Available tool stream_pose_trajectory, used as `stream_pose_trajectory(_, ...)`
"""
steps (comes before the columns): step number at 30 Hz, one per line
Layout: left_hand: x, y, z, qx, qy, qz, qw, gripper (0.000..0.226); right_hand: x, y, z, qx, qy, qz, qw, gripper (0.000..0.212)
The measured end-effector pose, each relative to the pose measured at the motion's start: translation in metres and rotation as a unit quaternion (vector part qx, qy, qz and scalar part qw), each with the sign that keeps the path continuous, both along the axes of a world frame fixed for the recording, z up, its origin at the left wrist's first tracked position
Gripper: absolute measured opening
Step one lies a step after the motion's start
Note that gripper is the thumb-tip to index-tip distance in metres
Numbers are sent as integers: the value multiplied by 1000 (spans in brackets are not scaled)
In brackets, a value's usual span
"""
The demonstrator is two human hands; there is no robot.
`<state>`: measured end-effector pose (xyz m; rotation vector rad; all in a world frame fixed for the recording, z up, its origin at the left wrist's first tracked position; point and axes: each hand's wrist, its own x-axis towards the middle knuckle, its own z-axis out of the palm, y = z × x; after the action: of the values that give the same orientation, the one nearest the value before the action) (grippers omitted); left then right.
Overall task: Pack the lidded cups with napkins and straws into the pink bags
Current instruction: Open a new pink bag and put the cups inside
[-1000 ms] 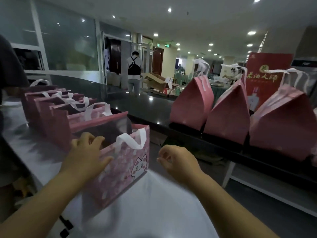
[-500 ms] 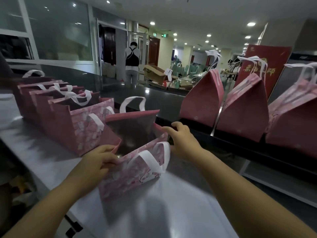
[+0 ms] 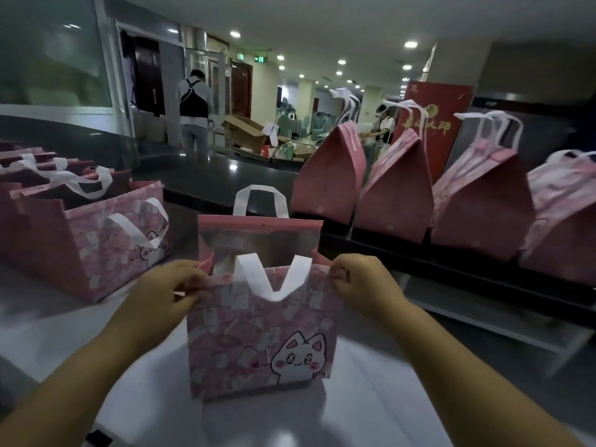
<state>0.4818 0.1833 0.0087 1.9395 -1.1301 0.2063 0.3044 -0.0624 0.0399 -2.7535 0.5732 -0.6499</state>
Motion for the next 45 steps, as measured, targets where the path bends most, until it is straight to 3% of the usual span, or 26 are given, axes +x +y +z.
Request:
stream_pose_trajectory(7, -62, -57, 10, -4, -18, -96, 995, 29, -119, -17, 8, -35, -91, -60, 993, 9)
stream_pose_trajectory(16, -219, -124, 25, -27, -62, -215, 974, 24, -312, -35, 7, -56, -155, -157, 974, 11)
stream_pose_trajectory(29, -476, -213, -1, -57, -42, -279, 958, 22, -578, -78, -14, -88, -153, -275, 945, 12)
stream_pose_trajectory(45, -645, -407, -21, -77, -38, -399, 913, 23, -760, -215, -30, -82, -149, -424, 890, 12)
